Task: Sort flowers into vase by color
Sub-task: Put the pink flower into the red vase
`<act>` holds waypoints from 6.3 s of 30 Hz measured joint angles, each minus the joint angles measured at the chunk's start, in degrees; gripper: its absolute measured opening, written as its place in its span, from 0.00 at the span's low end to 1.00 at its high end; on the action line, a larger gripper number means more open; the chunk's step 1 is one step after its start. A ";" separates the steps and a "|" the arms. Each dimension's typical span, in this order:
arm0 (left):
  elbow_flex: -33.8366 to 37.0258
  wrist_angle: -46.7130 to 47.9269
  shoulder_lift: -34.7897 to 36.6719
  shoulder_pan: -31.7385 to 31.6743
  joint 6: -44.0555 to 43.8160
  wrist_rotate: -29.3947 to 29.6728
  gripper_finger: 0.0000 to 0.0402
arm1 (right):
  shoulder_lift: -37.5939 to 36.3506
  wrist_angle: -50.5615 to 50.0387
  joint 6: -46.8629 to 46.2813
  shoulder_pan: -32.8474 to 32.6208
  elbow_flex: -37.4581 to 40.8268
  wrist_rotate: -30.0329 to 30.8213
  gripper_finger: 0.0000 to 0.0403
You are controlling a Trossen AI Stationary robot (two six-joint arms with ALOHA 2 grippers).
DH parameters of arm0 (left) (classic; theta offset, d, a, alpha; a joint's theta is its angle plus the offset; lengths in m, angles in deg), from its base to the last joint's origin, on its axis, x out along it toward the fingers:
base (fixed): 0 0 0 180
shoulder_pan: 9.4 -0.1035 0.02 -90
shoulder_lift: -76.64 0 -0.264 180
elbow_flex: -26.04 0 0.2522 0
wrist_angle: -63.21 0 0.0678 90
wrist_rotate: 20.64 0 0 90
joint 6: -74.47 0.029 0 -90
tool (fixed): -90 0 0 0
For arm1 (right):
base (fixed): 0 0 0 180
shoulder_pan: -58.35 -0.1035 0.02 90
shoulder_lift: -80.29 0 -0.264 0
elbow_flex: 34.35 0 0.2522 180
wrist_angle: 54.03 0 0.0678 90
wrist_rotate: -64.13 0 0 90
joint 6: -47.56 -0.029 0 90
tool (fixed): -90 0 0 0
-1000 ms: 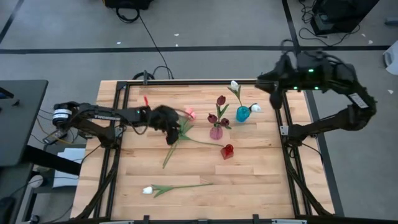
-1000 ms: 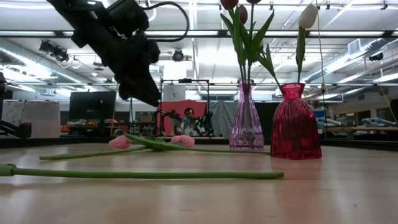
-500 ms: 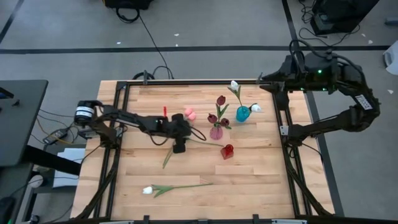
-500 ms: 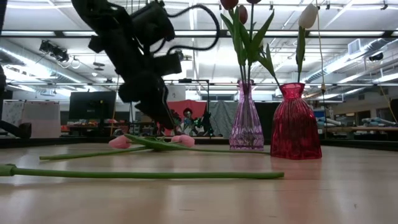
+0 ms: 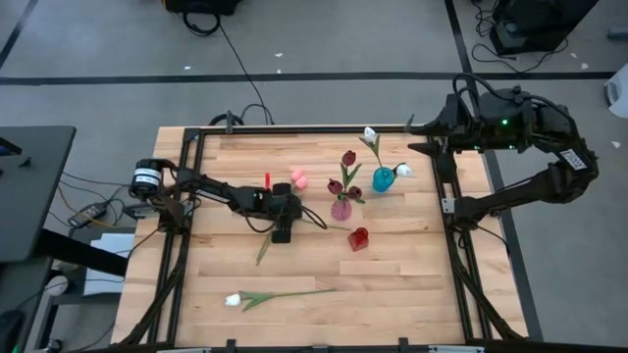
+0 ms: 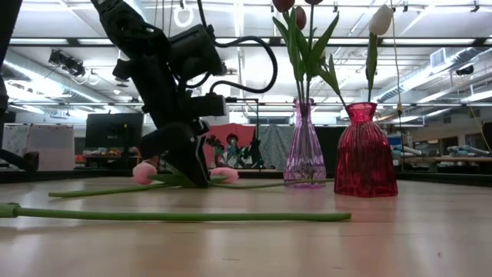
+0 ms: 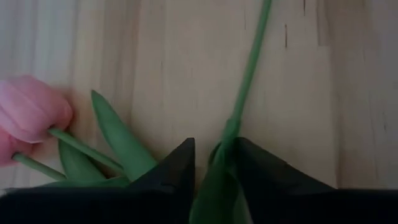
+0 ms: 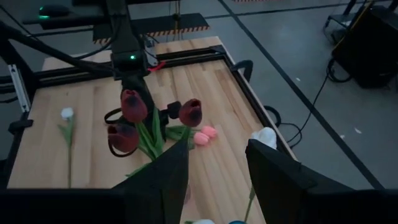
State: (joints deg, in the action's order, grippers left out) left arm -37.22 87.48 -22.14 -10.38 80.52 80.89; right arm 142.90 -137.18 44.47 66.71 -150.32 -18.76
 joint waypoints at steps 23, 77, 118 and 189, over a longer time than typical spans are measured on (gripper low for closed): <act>-21.16 41.26 11.37 -0.02 -0.60 -2.82 0.04 | 0.74 0.73 -3.42 -11.64 0.00 6.12 0.43; -54.31 15.49 11.93 -3.78 -30.78 -14.06 0.04 | 26.02 44.25 82.74 -29.59 0.00 55.96 0.36; -43.60 14.93 20.28 3.74 4.02 5.10 0.33 | 15.11 17.95 32.98 -35.66 0.03 29.87 0.04; 13.18 -21.40 26.67 17.00 -28.84 21.11 0.35 | 1.32 101.78 -10.45 -34.86 82.53 22.63 0.40</act>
State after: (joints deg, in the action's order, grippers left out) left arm -24.04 66.08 4.53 6.63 51.68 102.01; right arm 144.22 -35.39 34.03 31.84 -67.79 3.87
